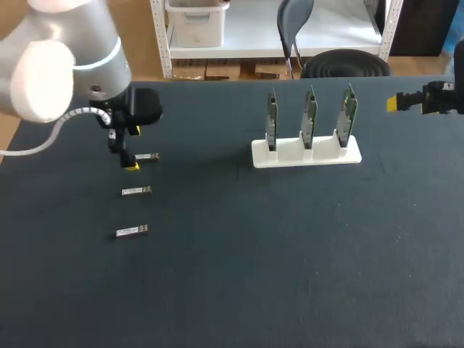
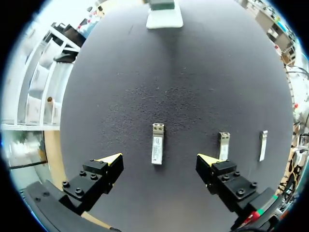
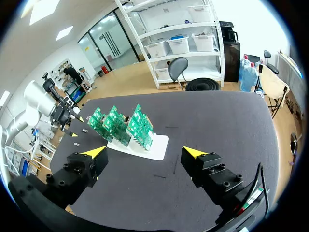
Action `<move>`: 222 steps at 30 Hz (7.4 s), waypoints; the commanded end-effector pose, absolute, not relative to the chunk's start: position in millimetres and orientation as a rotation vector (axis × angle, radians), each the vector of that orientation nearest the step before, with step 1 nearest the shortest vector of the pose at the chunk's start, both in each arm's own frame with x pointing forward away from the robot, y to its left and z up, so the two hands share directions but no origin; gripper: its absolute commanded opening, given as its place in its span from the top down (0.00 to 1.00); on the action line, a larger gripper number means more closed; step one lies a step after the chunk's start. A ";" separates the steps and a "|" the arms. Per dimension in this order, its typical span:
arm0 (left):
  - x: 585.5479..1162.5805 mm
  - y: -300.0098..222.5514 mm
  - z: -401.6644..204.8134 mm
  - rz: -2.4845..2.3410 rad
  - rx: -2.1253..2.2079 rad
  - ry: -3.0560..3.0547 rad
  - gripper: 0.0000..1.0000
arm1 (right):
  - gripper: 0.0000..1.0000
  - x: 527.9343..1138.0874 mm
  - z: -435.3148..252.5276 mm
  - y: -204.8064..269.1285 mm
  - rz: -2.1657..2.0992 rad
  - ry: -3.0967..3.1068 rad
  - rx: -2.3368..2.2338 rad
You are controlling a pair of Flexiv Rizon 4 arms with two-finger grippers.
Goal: Pick up the optical module with the left hand, and insert it into the network port with the right hand.
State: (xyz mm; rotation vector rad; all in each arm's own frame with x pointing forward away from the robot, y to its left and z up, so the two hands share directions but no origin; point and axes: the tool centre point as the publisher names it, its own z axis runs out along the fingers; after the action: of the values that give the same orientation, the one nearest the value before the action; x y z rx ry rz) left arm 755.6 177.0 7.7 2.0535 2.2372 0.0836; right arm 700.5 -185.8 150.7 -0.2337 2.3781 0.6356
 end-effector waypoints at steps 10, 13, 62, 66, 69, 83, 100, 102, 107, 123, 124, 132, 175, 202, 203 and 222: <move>763.0 179.1 -5.6 0.032 2.031 2.386 0.00 | 0.00 699.6 151.0 -185.0 0.632 2.377 -0.230; 763.5 180.5 -9.2 0.035 2.030 2.395 0.00 | 0.00 699.6 151.0 -185.0 0.632 2.377 -0.230; 753.9 183.6 -17.1 -0.018 1.835 2.432 1.00 | 0.00 699.6 151.0 -185.0 0.632 2.377 -0.230; 766.1 178.4 5.6 -0.125 1.585 2.474 1.00 | 0.00 699.6 151.0 -185.0 0.632 2.377 -0.230; 780.3 174.1 34.2 -0.249 1.322 2.487 1.00 | 0.00 699.6 151.0 -185.0 0.632 2.377 -0.230; 803.6 120.3 192.3 -0.749 0.694 2.034 1.00 | 0.00 699.6 151.0 -185.0 0.632 2.377 -0.230; 778.0 4.1 224.3 -1.038 0.960 1.719 1.00 | 0.00 699.6 151.0 -185.0 0.632 2.377 -0.230; 776.2 -8.2 224.4 -1.050 1.003 1.689 1.00 | 0.00 699.6 151.0 -185.0 0.632 2.377 -0.230; 772.8 -36.1 222.5 -1.093 1.075 1.632 1.00 | 0.00 699.6 151.0 -185.0 0.632 2.377 -0.230; 754.0 -109.1 200.5 -1.173 1.247 1.534 1.00 | 0.00 699.6 151.0 -185.0 0.632 2.377 -0.230; 754.1 -110.6 199.2 -1.176 1.247 1.535 1.00 | 0.00 699.6 151.0 -185.0 0.632 2.377 -0.230; 757.2 -112.9 191.1 -1.196 1.242 1.540 1.00 | 0.00 699.6 151.0 -185.0 0.632 2.377 -0.230; 757.4 -123.4 164.5 -1.232 1.187 1.531 1.00 | 0.00 699.6 151.0 -185.0 0.632 2.377 -0.230; 757.4 -123.4 164.5 -1.232 1.187 1.531 1.00 | 0.00 764.5 198.8 -118.3 1.007 1.930 -1.388; 757.4 -123.4 164.5 -1.232 1.187 1.531 1.00 | 0.00 764.7 199.2 -112.7 1.026 1.911 -1.424; 757.4 -123.4 164.5 -1.232 1.187 1.531 1.00 | 0.00 772.3 200.2 -39.6 1.170 1.708 -1.709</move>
State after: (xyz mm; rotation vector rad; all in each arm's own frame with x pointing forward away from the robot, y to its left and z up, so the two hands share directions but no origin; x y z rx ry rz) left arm 759.4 -123.8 165.1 1.1932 1.5332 -1.2365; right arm 761.1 -43.7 204.9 -1.4247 1.8227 0.6673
